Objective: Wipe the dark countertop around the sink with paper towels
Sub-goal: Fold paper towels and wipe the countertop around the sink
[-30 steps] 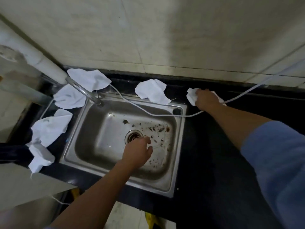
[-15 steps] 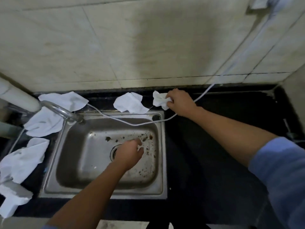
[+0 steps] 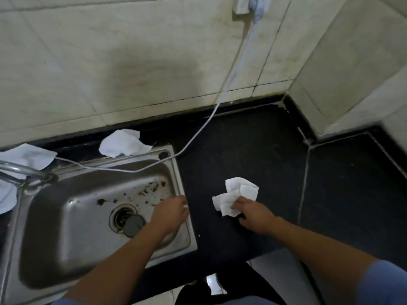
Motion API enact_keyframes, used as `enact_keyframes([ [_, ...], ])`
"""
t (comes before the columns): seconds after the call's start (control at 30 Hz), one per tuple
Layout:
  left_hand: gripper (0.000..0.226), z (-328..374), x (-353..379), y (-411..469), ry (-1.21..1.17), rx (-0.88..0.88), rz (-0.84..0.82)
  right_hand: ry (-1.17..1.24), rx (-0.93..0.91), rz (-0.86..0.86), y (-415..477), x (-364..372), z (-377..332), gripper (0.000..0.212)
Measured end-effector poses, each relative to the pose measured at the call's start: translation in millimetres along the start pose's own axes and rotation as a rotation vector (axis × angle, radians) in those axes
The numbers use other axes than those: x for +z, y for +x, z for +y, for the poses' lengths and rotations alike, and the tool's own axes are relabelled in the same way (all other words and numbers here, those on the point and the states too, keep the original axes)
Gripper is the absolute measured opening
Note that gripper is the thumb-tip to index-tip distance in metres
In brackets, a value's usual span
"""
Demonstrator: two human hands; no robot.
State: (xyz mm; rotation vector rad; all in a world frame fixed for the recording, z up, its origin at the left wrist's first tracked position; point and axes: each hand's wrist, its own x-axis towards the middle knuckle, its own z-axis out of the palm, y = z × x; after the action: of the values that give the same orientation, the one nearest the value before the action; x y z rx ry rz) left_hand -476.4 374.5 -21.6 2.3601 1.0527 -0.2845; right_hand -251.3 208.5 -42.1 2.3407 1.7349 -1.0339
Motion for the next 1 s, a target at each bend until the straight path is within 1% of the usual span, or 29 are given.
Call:
enact_keyframes([
  [0.07, 0.021, 11, 11, 6, 0.036, 0.030, -0.042, 0.033, -0.035, 0.010, -12, 7, 11, 0.043],
  [0.1, 0.020, 17, 16, 10, 0.046, 0.042, -0.061, 0.055, -0.050, 0.055, -17, 5, 16, 0.041],
  [0.2, 0.024, 39, 29, 20, 0.071, 0.081, -0.089, 0.113, -0.078, 0.302, -24, -3, 39, 0.037],
  [0.27, 0.034, 52, 40, 27, 0.038, 0.092, -0.094, 0.112, -0.048, 0.394, -20, -10, 59, 0.036],
  [0.33, 0.052, 64, 52, 32, -0.009, 0.094, -0.089, 0.108, 0.005, 0.378, -9, -21, 74, 0.041],
  [0.4, 0.071, 75, 61, 38, -0.034, 0.087, -0.083, 0.150, 0.027, 0.285, 3, -28, 79, 0.052],
  [0.47, 0.081, 87, 67, 43, -0.069, 0.047, -0.087, 0.160, 0.017, 0.186, 14, -28, 81, 0.059],
  [0.5, 0.082, 93, 69, 46, -0.081, 0.015, -0.093, 0.157, 0.010, 0.151, 17, -25, 82, 0.057],
  [0.57, 0.073, 101, 73, 53, -0.048, -0.041, -0.114, 0.148, -0.011, 0.130, 19, -19, 88, 0.041],
  [0.6, 0.061, 103, 75, 56, -0.007, -0.051, -0.129, 0.140, -0.024, 0.137, 17, -16, 92, 0.028],
  [0.63, 0.045, 107, 76, 59, 0.030, -0.051, -0.130, 0.138, -0.037, 0.155, 13, -16, 97, 0.019],
  [0.67, 0.029, 110, 76, 60, 0.036, -0.056, -0.114, 0.151, -0.048, 0.186, 9, -16, 104, 0.012],
  [0.7, 0.020, 114, 75, 61, 0.007, -0.074, -0.090, 0.174, -0.058, 0.225, 3, -16, 112, 0.009],
  [0.77, 0.022, 118, 72, 63, -0.113, -0.133, -0.030, 0.214, -0.086, 0.305, -10, -18, 133, 0.012],
  [0.83, 0.021, 116, 69, 63, -0.219, -0.210, 0.040, 0.188, -0.103, 0.341, -23, -17, 153, 0.018],
  [0.9, 0.018, 108, 67, 61, -0.249, -0.267, 0.060, 0.121, -0.095, 0.303, -33, -13, 166, 0.023],
  [1.0, 0.025, 95, 69, 53, -0.181, -0.298, -0.004, 0.047, -0.068, 0.179, -42, -3, 170, 0.029],
])
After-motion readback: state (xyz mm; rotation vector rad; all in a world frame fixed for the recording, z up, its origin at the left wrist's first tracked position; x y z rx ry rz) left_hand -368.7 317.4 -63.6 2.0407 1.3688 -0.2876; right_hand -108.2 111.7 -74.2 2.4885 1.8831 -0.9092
